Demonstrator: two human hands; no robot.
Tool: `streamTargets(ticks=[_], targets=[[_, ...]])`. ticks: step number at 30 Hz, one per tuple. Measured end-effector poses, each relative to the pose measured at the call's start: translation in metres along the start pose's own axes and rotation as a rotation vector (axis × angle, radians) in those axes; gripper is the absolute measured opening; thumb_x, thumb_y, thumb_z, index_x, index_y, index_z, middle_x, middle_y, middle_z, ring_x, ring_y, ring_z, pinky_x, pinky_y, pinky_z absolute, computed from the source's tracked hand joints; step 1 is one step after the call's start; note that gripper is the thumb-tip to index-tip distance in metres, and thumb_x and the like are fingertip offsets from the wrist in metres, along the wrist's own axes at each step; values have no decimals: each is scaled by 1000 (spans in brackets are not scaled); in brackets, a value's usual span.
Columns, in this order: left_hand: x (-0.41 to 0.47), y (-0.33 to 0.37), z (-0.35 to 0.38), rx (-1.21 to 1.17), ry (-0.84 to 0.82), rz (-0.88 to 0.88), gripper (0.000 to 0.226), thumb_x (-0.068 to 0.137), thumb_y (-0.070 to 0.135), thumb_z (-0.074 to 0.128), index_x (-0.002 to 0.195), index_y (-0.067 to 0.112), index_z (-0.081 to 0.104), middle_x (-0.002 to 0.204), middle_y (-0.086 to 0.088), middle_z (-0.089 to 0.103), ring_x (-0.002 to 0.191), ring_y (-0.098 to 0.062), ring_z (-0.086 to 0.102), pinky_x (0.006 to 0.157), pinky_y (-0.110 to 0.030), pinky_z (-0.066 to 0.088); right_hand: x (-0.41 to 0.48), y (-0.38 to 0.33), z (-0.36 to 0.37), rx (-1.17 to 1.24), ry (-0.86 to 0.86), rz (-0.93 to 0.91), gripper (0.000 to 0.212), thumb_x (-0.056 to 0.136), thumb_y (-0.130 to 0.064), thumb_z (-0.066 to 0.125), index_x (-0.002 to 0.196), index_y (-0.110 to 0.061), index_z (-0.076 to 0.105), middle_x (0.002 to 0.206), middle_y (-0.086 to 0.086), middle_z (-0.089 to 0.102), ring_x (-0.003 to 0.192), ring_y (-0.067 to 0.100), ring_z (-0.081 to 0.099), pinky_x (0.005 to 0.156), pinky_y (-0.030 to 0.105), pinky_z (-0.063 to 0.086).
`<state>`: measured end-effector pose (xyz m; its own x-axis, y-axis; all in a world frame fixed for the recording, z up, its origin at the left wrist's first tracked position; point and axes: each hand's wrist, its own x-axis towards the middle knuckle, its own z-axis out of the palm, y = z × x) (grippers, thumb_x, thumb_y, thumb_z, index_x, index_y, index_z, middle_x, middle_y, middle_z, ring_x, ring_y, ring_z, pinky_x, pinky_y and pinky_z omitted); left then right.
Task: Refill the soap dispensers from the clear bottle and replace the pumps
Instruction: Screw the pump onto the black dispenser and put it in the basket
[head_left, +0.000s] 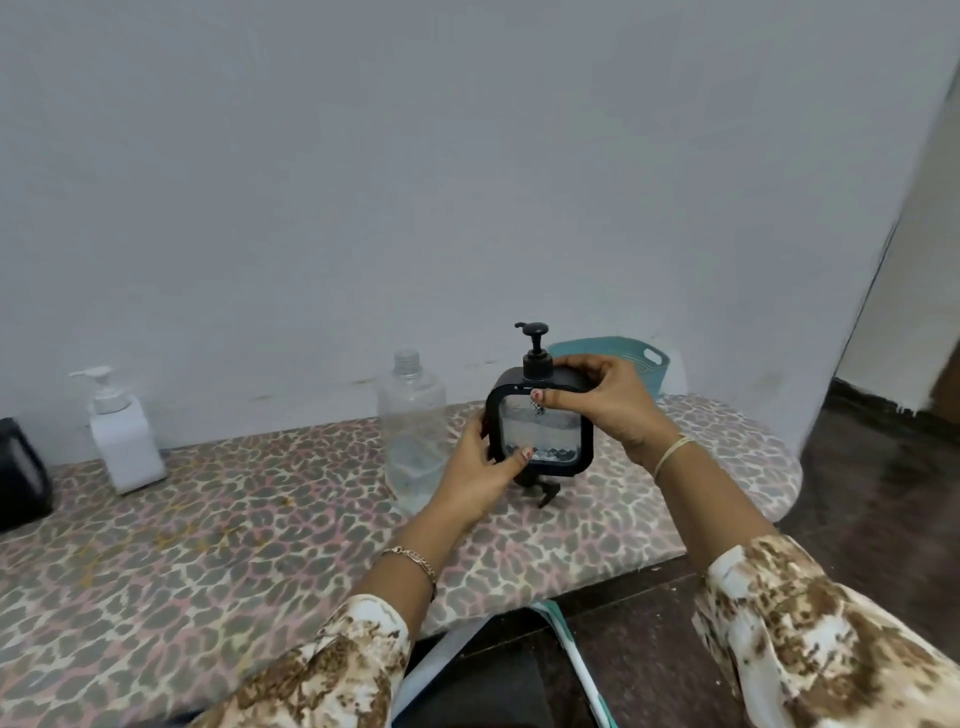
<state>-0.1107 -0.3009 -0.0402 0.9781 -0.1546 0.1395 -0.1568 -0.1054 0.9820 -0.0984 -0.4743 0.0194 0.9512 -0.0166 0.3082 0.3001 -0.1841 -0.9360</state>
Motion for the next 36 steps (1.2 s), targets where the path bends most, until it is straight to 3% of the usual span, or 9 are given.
streamTargets(ticks=[4, 8, 13, 18, 20, 23, 26, 33, 36], targets=[[37, 5, 19, -7, -34, -5, 58, 89, 4, 65, 138, 15, 37, 131, 6, 47, 114, -11, 55, 95, -28, 50, 40, 4, -20, -42, 210, -15, 44, 63, -15, 90, 102, -11, 71, 97, 0, 72, 89, 10, 69, 79, 24, 56], [79, 6, 36, 103, -46, -6, 71, 88, 16, 68, 147, 13, 29, 151, 0, 36, 132, -20, 45, 105, -41, 45, 88, 12, -40, -90, 375, -16, 53, 56, -28, 92, 103, -15, 72, 95, -3, 73, 89, 12, 69, 83, 32, 57], [125, 0, 55, 231, -66, 14, 70, 88, 20, 69, 147, 13, 32, 150, 0, 40, 134, -17, 42, 108, -30, 38, 138, 25, -65, -187, 525, 26, 53, 55, -31, 89, 104, -19, 71, 94, -8, 71, 88, 9, 67, 84, 29, 55], [154, -10, 64, 342, -129, 55, 60, 90, 11, 65, 143, 11, 38, 140, -4, 49, 108, 0, 38, 68, 10, 28, 171, 53, -86, -263, 598, 87, 54, 58, -32, 86, 108, -18, 68, 97, -6, 69, 88, 12, 65, 81, 28, 54], [162, -16, 66, 392, -148, 79, 63, 90, 13, 65, 145, 12, 34, 145, -4, 43, 112, 0, 38, 70, 13, 24, 180, 68, -95, -303, 618, 113, 56, 58, -32, 85, 109, -16, 68, 98, -4, 69, 90, 13, 65, 83, 30, 55], [172, -24, 70, 483, -161, 97, 73, 90, 22, 66, 150, 19, 25, 159, 3, 18, 140, -11, 29, 105, -11, 22, 188, 88, -107, -329, 653, 153, 56, 58, -31, 85, 109, -15, 68, 101, -2, 70, 92, 15, 65, 85, 33, 55], [180, -31, 76, 524, -189, 113, 77, 89, 25, 67, 151, 24, 22, 162, 6, 7, 147, -15, 20, 116, -29, 19, 194, 105, -114, -371, 655, 184, 55, 59, -31, 85, 109, -14, 68, 104, -1, 69, 94, 16, 64, 86, 33, 54], [190, -42, 87, 540, -144, 148, 75, 89, 23, 67, 150, 26, 25, 162, 5, 5, 148, -13, 14, 114, -23, 13, 194, 135, -113, -471, 651, 236, 50, 61, -40, 80, 105, -21, 67, 102, -3, 70, 100, 19, 62, 85, 32, 50], [190, -45, 89, 549, -143, 159, 74, 90, 22, 66, 151, 25, 24, 162, 6, 4, 147, -13, 15, 113, -21, 13, 192, 140, -109, -624, 660, 293, 50, 61, -51, 76, 105, -30, 66, 101, -7, 67, 113, 22, 52, 92, 36, 37]])
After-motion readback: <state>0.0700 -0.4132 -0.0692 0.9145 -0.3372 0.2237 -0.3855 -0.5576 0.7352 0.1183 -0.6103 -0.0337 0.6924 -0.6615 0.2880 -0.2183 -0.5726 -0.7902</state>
